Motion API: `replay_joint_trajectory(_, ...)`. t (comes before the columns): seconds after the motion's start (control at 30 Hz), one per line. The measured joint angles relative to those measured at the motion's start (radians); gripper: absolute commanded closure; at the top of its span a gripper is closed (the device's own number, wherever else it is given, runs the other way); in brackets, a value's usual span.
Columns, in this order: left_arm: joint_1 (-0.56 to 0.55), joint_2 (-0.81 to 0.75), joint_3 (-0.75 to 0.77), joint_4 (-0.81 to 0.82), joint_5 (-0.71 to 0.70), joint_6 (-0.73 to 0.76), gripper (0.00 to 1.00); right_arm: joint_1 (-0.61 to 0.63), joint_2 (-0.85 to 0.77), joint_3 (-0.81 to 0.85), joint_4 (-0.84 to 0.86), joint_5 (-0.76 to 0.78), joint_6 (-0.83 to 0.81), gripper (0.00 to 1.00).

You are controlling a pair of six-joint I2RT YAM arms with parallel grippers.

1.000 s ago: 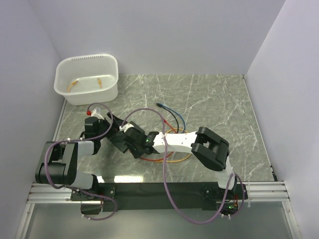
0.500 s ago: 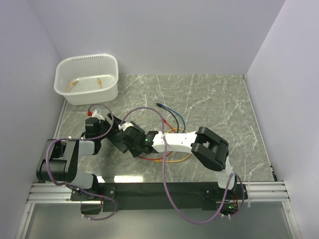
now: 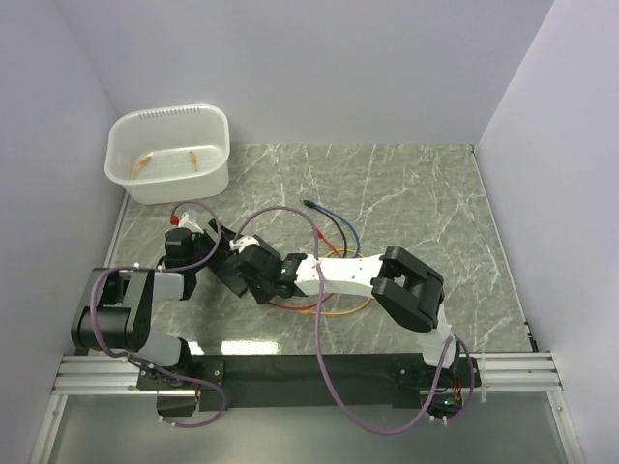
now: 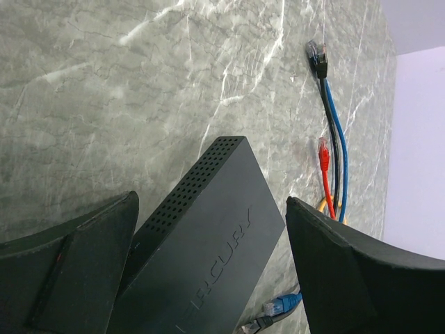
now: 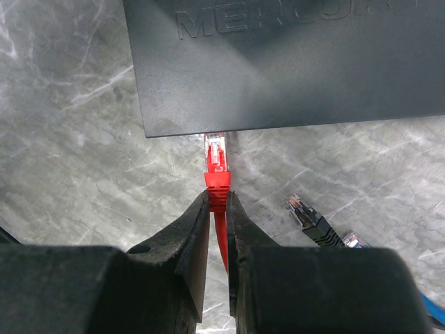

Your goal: Insert the plug into the switch port

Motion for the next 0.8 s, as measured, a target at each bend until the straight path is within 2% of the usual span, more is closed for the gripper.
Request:
replay_joint_trajectory(0.53,-0.004,0.014,0.000,0.026,0.000,-0.001,0.07,0.015,0.003,0.021,-0.010,-0.009,0.008,1.00)
replay_joint_trajectory(0.8,-0.005,0.017,0.000,0.032,-0.001,0.000,0.07,0.021,0.058,0.044,-0.020,0.023,0.017,1.00)
